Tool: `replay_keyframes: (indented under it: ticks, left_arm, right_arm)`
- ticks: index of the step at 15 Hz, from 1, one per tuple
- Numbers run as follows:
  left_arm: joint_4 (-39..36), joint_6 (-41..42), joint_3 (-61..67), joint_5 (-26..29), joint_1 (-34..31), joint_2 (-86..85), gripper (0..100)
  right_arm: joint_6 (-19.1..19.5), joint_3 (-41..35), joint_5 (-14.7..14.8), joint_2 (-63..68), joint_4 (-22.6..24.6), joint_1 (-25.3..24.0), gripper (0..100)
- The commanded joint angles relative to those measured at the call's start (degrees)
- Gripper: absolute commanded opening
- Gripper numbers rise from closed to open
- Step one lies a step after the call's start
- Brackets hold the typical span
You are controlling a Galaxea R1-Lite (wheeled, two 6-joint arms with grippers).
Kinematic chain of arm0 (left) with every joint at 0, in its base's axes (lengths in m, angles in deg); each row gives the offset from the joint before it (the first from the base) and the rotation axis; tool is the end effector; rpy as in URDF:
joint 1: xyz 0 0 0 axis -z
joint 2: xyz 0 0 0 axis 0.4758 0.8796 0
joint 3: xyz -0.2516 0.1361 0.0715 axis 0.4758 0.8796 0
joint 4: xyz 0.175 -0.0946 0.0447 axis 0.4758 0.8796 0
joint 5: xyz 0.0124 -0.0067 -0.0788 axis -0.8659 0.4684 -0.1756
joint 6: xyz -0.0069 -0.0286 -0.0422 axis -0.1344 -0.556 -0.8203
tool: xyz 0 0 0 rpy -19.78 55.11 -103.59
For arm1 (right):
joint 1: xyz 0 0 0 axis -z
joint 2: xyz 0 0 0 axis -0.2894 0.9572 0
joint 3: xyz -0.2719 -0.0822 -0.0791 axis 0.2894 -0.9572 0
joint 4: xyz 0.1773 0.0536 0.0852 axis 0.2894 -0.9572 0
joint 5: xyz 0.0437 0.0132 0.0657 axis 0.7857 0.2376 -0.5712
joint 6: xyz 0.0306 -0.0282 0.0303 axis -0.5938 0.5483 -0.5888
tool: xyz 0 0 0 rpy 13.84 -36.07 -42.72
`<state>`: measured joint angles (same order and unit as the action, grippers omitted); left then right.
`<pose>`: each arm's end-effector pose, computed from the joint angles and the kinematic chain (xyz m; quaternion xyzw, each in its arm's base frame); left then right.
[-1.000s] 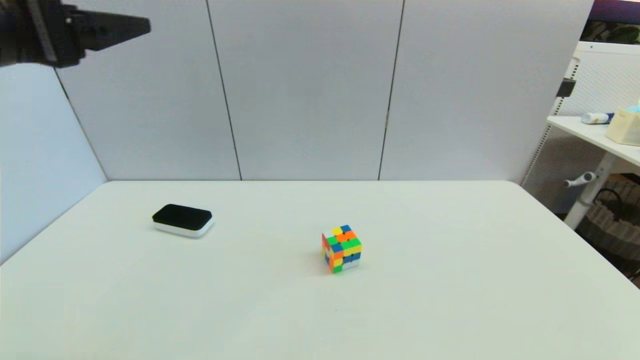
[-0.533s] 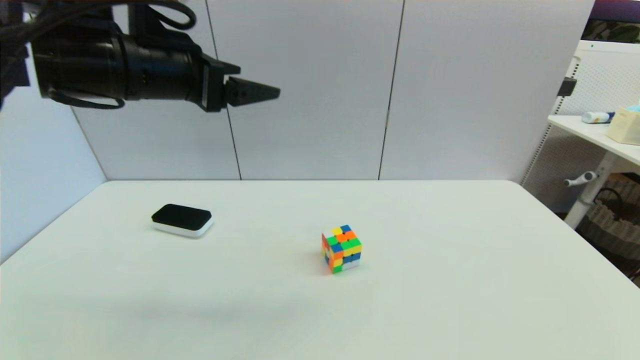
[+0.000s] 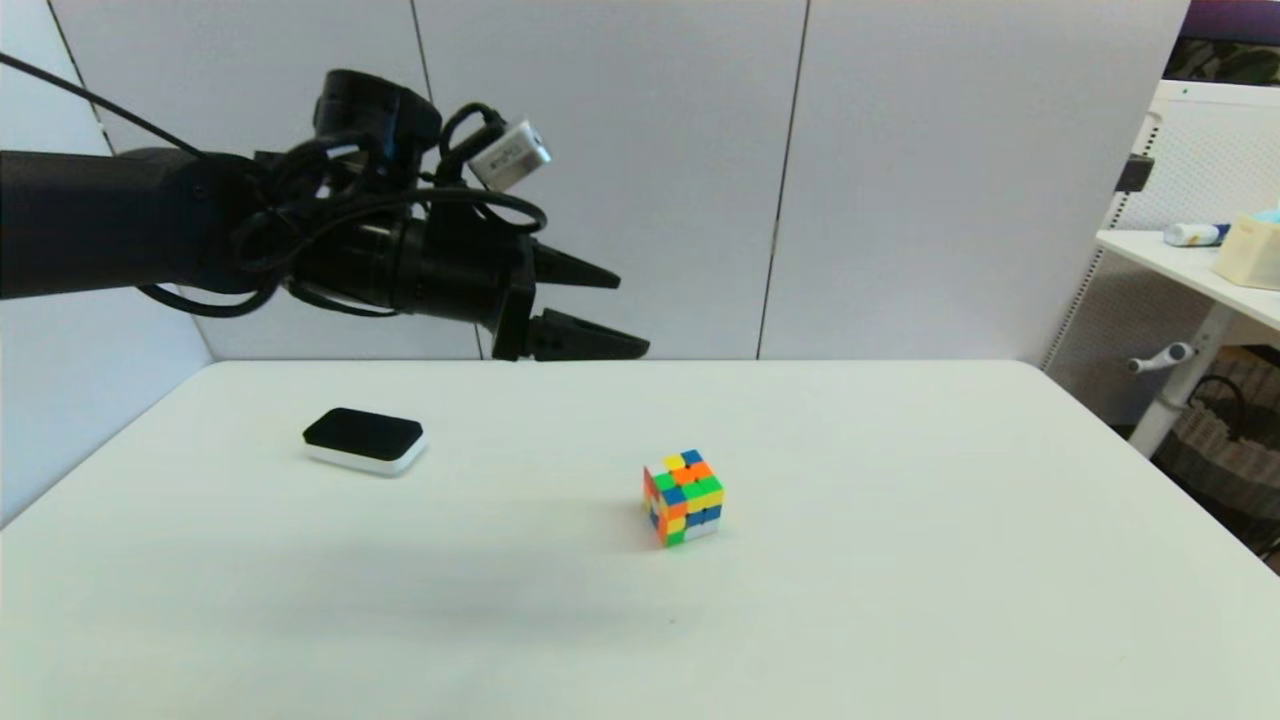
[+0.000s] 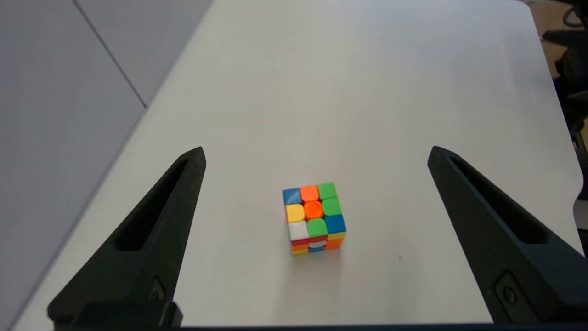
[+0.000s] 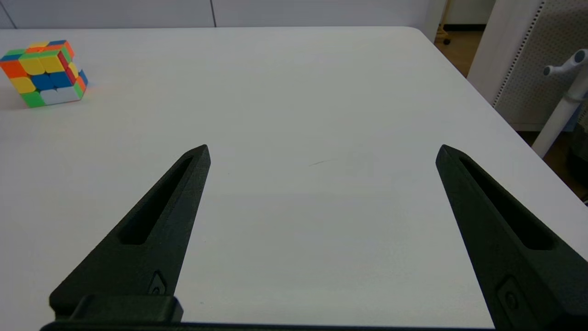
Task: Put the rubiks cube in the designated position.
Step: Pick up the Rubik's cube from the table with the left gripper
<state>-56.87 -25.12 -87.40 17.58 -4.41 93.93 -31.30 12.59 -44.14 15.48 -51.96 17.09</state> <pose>0.3413 -0.1957 0.2469 0.1222 0.1021 -0.6314 0.7589 0.0259 -0.0001 0.0761 0.0009 -0.0028 -0.0026 1.0000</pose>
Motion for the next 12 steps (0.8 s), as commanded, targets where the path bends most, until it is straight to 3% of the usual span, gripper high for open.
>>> replay_keyframes:
  ticks: [1,3,6,10,12]
  left_arm:
    - [0.03,0.64,4.47,-3.6,2.72,4.01,100]
    - [0.12,0.38,4.55,-7.82,4.47,5.59,100]
    - [0.2,-0.24,6.4,-8.35,5.97,7.0,100]
    - [0.03,-0.68,7.28,-14.94,8.16,9.37,100]
    - [-0.15,-0.59,7.28,-15.2,8.6,10.87,100]
  right_arm:
    - [0.01,0.0,0.06,0.07,0.02,0.0,100]
    - [0.01,0.0,0.06,0.07,0.02,0.0,100]
    - [0.01,0.0,-0.02,0.07,0.02,0.0,100]
    - [0.01,0.0,0.06,0.07,0.02,0.0,100]
    - [0.01,0.0,-0.02,0.07,0.02,0.0,100]
